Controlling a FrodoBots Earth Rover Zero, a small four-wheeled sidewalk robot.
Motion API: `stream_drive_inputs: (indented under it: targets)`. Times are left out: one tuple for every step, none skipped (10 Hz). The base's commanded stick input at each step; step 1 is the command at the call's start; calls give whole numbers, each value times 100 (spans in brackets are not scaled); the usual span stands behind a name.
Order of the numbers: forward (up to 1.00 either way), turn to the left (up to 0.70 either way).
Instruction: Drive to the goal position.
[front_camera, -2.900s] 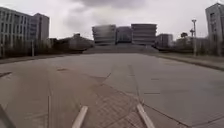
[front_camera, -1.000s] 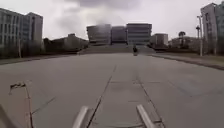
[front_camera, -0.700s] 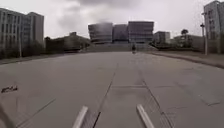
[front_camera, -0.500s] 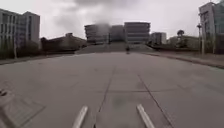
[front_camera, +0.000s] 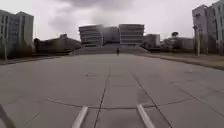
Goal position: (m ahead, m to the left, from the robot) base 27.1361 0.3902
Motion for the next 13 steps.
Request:
stream_drive_inputs:
  targets:
    - [100, -27]
    - [100, -27]
    - [100, -27]
    - [100, -13]
    - [100, 0]
    - [100, 0]
    - [100, 0]
    - [100, 0]
    - [100, 0]
    - [100, 0]
    - [100, 0]
    - [100, 0]
    - [100, 0]
